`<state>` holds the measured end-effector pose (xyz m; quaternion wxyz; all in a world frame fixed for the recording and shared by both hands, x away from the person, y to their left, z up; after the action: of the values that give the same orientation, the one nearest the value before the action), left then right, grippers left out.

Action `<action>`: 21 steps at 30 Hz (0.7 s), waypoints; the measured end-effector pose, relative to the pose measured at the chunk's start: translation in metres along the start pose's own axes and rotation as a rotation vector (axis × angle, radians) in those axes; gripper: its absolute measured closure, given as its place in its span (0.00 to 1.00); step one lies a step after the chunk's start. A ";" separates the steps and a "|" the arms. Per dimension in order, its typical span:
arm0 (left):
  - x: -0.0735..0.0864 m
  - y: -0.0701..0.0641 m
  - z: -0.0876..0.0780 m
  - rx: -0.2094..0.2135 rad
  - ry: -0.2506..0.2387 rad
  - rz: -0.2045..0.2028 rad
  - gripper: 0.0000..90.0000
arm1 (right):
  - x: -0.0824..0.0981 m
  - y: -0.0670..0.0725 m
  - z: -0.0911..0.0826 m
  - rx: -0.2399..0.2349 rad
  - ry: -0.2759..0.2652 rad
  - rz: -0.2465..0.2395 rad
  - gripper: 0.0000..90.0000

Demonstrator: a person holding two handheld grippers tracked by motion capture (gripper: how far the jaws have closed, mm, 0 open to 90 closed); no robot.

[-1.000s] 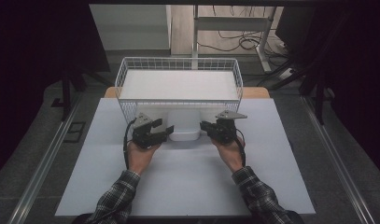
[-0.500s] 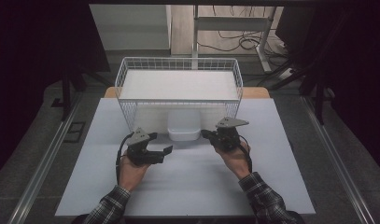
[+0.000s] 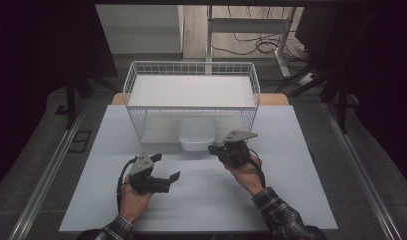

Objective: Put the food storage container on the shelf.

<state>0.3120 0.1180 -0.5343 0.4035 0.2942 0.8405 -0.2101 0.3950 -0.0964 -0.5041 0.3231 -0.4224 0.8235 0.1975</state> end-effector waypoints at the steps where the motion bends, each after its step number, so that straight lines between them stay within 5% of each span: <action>1: 0.002 -0.001 -0.001 -0.003 0.002 0.001 0.06 | 0.000 0.001 0.002 -0.001 0.004 -0.003 0.98; 21: 0.022 -0.014 -0.021 -0.055 0.017 0.037 0.02 | -0.004 0.005 0.041 -0.029 0.036 0.005 0.98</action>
<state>0.2798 0.1271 -0.5382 0.4082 0.2999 0.8439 -0.1768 0.4073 -0.0668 -0.5307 0.3014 -0.4285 0.8273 0.2026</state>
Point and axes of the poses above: each handheld gripper's, and its own axes: z roughly forward along the jaws, x roughly out of its underside, y roughly to its left, the point moved 6 cm from there along z, roughly forward along the jaws, and after that the axes turned 13 degrees about y, right-handed, at the moved point
